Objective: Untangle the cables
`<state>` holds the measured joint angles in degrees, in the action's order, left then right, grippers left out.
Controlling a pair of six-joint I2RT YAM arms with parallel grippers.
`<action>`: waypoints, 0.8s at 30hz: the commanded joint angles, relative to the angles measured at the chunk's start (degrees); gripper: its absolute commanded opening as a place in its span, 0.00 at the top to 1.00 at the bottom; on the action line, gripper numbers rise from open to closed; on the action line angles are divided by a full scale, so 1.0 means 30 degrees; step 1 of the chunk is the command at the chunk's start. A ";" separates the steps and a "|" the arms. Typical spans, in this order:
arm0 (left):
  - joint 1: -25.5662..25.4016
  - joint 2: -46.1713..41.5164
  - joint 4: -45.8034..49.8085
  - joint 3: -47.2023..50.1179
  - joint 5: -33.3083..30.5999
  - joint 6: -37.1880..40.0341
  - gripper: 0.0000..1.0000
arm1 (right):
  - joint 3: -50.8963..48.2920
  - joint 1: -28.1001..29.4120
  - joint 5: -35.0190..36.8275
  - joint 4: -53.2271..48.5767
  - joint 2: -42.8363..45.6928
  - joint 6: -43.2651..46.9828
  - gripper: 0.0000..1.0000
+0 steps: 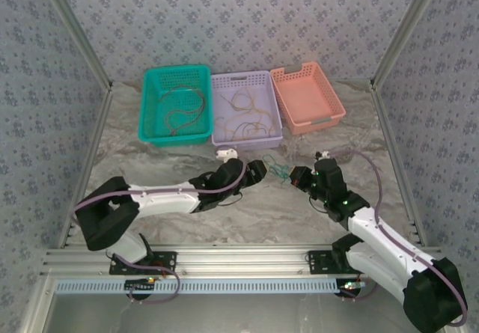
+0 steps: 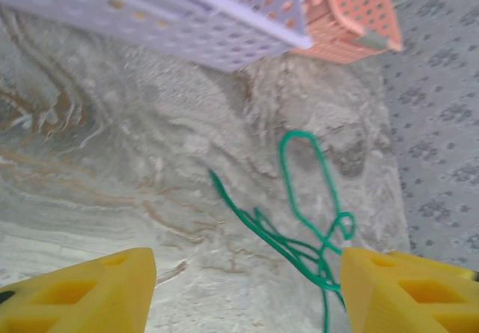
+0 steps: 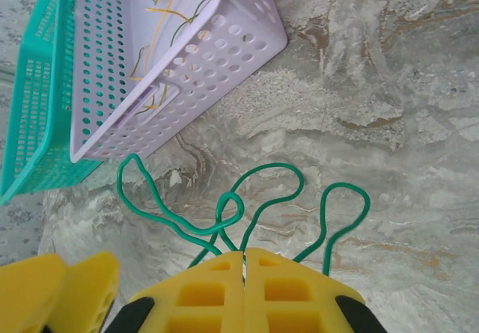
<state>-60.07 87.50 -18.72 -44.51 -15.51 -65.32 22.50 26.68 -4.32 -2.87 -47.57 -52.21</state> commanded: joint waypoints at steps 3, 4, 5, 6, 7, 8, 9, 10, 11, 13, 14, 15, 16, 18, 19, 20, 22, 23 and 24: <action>-0.0337 -0.0599 0.2456 -0.1659 -0.0585 0.3501 0.38 | 0.1006 0.0286 -0.0838 -0.1063 0.0132 0.1489 1.00; -0.0337 -0.0487 0.3174 -0.2075 -0.0583 0.3978 0.40 | 0.1111 0.0292 -0.1048 -0.1041 0.0152 0.1643 1.00; -0.0337 -0.0315 0.3827 -0.2402 -0.0589 0.4365 0.41 | 0.1297 0.0278 -0.1214 -0.1210 0.0113 0.1828 1.00; -0.0311 -0.0220 0.4309 -0.2553 -0.0716 0.4544 0.41 | 0.1544 0.0304 -0.1310 -0.1400 0.0089 0.1979 1.00; -0.0312 -0.0137 0.4380 -0.2501 -0.0756 0.4596 0.41 | 0.1726 0.0307 -0.1369 -0.1489 0.0067 0.2149 1.00; -0.0285 -0.0096 0.4265 -0.2379 -0.0753 0.4577 0.41 | 0.1855 0.0307 -0.1456 -0.1543 0.0093 0.2305 1.00; -0.0278 -0.0119 0.3872 -0.2112 -0.0661 0.4511 0.41 | 0.2065 0.0314 -0.1491 -0.1695 0.0039 0.2439 1.00; -0.0278 -0.0141 0.3328 -0.1908 -0.0583 0.4513 0.42 | 0.2209 0.0322 -0.1621 -0.1696 0.0024 0.2524 1.00; -0.0295 -0.0165 0.2880 -0.1723 -0.0467 0.4517 0.43 | 0.2332 0.0313 -0.1876 -0.1574 -0.0061 0.2609 1.00; -0.0278 -0.0116 0.2464 -0.1670 -0.0426 0.4542 0.44 | 0.2726 0.0362 -0.2341 -0.1561 -0.0364 0.2717 1.00; -0.0251 -0.0060 0.2429 -0.1731 -0.0457 0.4639 0.45 | 0.2824 0.0417 -0.2466 -0.1497 -0.0470 0.2745 1.00; -0.0190 -0.0005 0.2325 -0.1773 -0.0439 0.4683 0.48 | 0.2894 0.0481 -0.2537 -0.1434 -0.0514 0.2697 1.00; -0.0092 0.0011 0.2185 -0.1748 -0.0428 0.4606 0.50 | 0.2950 0.0548 -0.2545 -0.1463 -0.0549 0.2711 1.00; 0.0126 0.0016 0.1612 -0.1522 -0.0337 0.4416 0.54 | 0.3015 0.0611 -0.2688 -0.1470 -0.0603 0.2741 1.00; 0.0239 0.0014 0.1256 -0.1347 -0.0283 0.4350 0.55 | 0.3044 0.0629 -0.2759 -0.1481 -0.0638 0.2724 1.00; 0.0333 0.0039 0.1001 -0.1246 -0.0259 0.4290 0.57 | 0.3023 0.0648 -0.2849 -0.1481 -0.0664 0.2753 1.00; 0.0532 0.0132 0.0658 -0.1145 -0.0160 0.4181 0.67 | 0.3018 0.0712 -0.2980 -0.1355 -0.0719 0.2717 1.00; 0.0635 0.0191 0.0531 -0.1129 -0.0081 0.4116 0.75 | 0.3002 0.0717 -0.3039 -0.1306 -0.0743 0.2696 1.00; 0.0730 0.0206 0.0386 -0.1072 0.0003 0.4063 0.85 | 0.2999 0.0717 -0.3087 -0.1269 -0.0776 0.2690 1.00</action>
<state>-58.65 87.33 -14.13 -48.62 -15.81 -53.01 29.63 28.45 -12.01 -6.72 -49.74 -45.34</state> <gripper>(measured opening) 0.198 0.059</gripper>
